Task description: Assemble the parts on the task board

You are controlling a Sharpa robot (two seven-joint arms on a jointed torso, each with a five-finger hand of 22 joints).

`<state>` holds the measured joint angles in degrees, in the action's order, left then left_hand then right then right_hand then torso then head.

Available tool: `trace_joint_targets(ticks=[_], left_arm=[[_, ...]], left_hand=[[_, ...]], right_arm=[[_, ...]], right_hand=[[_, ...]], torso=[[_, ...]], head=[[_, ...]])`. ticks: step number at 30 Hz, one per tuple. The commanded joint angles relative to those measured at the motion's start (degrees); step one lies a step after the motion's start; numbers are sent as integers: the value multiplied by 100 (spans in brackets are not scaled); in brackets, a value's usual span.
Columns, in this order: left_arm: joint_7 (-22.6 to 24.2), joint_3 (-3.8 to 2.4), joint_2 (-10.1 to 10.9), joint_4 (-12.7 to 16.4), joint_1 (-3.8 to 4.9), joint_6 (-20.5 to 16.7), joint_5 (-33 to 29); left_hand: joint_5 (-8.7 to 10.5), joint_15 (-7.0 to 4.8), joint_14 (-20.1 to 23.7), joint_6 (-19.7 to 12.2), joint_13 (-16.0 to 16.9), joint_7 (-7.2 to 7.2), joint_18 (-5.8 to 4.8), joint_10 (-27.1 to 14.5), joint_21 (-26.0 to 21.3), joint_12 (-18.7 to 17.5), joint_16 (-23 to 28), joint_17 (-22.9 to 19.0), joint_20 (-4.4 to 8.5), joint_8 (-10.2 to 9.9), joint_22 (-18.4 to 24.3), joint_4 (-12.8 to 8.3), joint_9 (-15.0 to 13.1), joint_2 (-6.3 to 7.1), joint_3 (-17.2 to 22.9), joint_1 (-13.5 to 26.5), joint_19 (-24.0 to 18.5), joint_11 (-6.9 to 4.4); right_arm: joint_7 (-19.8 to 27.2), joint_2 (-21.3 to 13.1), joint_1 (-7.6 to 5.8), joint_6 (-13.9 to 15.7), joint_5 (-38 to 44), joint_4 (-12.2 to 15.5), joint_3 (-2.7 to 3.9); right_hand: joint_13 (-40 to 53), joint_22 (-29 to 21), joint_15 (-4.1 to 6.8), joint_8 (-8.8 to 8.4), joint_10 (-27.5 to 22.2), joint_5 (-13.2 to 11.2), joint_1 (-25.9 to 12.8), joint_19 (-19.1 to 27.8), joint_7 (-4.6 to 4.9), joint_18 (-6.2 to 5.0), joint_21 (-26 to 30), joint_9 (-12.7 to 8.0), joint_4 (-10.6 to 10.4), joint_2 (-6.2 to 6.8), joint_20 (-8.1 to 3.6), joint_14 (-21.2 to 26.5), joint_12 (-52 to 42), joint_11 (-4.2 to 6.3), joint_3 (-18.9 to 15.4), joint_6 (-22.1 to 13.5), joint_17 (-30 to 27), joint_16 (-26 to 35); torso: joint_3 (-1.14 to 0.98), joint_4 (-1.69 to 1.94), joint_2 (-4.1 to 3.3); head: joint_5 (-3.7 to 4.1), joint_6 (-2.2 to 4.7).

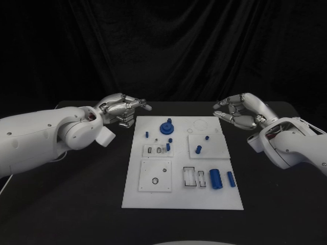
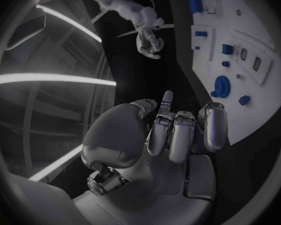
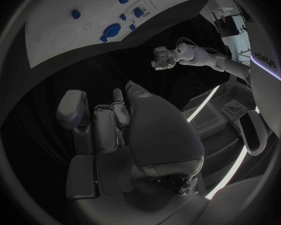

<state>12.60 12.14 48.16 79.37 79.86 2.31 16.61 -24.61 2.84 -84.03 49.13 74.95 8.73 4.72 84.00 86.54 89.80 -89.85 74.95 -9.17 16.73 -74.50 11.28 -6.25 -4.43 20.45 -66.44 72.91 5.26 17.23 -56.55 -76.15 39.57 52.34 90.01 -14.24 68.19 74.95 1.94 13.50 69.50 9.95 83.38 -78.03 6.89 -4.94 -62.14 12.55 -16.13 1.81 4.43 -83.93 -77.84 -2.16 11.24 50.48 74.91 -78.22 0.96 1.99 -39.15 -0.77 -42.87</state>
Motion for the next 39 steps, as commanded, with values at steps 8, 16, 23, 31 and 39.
trace_joint_targets(ticks=[8,16,23,31,39], left_arm=[[-2276,-7,-354,97,113,122,3512],[-3240,-7,-694,211,124,468,4062],[-3976,-8,-976,114,124,786,4144],[-4289,-7,-1361,-120,118,1016,4165],[-4470,-7,-1711,-401,78,932,4168]], left_hand=[[807,-243,-597,272,1505,-190,-185,600,64,20,-15,1505,210,401,-379,329,-529,134,-396,-286,562,-221],[1386,-462,-597,152,1505,-447,-184,600,-6,20,-15,1505,427,1559,-374,512,-2193,54,-1034,-87,657,-461],[1753,-594,-597,42,1505,-569,-155,600,-90,20,-15,1505,563,2073,-252,529,-3284,-94,-1477,474,610,-588],[1684,-629,-597,38,1505,-604,-151,600,-117,20,-15,1505,600,2080,-235,478,-3518,-90,-1524,432,618,-620],[1650,-646,-597,56,1505,-617,-142,600,-139,20,-15,1505,617,2048,-198,474,-3604,-67,-1559,428,600,-635]], right_arm=[[179,-15,255,194,-491,-119,2],[152,-7,351,172,-189,-176,1],[81,-38,370,206,114,-145,1],[-42,-103,375,218,285,-74,1],[-84,-54,377,188,336,-110,1]], right_hand=[[54,620,-41,56,115,42,-47,-55,9,-69,-42,-2,-31,-43,18,-65,-77,-21,-22,59,218,-60],[139,656,-43,64,237,82,-44,-118,11,-54,-130,-16,-24,-48,23,-113,-142,-23,-27,74,277,-121],[162,672,-41,66,276,93,-51,-147,10,-46,-172,-22,-23,-40,22,-129,-162,-22,-36,78,293,-139],[165,681,-40,59,292,97,-65,-165,13,-43,-192,-32,-26,-22,21,-144,-168,-22,-52,68,310,-156],[176,690,-36,54,319,132,-64,-186,11,-41,-206,-43,-15,-10,19,-167,-179,-20,-59,62,340,-187]], torso=[[-129,-135,357],[-193,-208,454],[-250,-251,471],[-270,-288,470],[-316,-355,463]], head=[[-172,-331],[-218,-528],[-280,-649],[-307,-643],[-362,-709]])
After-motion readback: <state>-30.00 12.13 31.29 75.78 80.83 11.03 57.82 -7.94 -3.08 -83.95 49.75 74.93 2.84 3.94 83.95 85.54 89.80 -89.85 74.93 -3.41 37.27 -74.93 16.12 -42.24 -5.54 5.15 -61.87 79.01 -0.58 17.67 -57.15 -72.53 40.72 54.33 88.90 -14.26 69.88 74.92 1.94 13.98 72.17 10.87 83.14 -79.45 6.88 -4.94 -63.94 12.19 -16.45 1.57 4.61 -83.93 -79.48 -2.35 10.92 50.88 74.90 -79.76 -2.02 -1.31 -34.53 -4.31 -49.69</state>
